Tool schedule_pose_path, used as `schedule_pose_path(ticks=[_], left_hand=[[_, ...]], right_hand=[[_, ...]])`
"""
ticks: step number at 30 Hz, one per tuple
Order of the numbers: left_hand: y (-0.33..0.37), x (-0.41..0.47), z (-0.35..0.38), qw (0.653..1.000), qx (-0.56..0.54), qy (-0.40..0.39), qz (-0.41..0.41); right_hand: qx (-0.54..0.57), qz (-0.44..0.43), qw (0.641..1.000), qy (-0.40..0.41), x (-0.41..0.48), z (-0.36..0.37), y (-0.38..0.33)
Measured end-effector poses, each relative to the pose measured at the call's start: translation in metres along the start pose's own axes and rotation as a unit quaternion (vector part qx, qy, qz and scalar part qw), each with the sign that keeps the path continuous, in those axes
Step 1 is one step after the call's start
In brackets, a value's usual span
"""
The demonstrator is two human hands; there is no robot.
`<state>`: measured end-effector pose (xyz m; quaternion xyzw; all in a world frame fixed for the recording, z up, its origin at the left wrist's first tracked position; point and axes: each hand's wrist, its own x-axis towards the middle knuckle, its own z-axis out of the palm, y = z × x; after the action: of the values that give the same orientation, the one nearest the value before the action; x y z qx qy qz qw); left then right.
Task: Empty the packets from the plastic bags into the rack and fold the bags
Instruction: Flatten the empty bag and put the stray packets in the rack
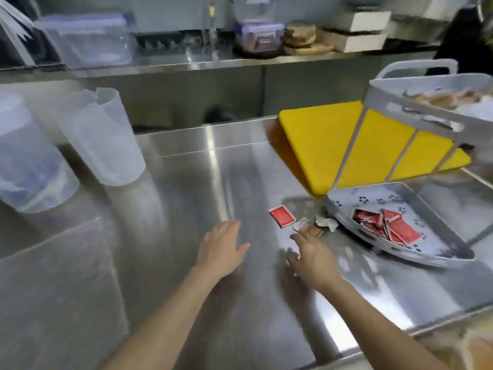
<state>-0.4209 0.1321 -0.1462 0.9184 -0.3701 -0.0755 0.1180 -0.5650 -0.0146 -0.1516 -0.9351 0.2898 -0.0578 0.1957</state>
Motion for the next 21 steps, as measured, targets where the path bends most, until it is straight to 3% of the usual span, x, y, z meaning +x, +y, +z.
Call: schedule_pose_path(ticks=[2,7,14,18,21], left_hand=[[0.028,0.008,0.022,0.999,0.0,-0.003,0.04],[0.053,0.016,0.061,0.996,0.053,-0.002,0.077],[0.033,0.009,0.082,0.996,0.067,0.01,0.051],[0.033,0.009,0.083,0.998,0.045,0.023,0.046],[0.032,0.009,0.085,0.999,0.043,0.03,0.016]], right_hand=[[-0.016,-0.015,1.0,0.001,-0.013,-0.001,0.025],[-0.073,-0.036,0.992,-0.1,-0.044,0.014,0.059],[-0.198,-0.077,0.977,0.01,-0.044,0.024,0.055],[-0.233,-0.086,0.969,-0.001,-0.021,0.012,0.038],[-0.229,-0.034,0.973,-0.006,0.005,0.009,0.028]])
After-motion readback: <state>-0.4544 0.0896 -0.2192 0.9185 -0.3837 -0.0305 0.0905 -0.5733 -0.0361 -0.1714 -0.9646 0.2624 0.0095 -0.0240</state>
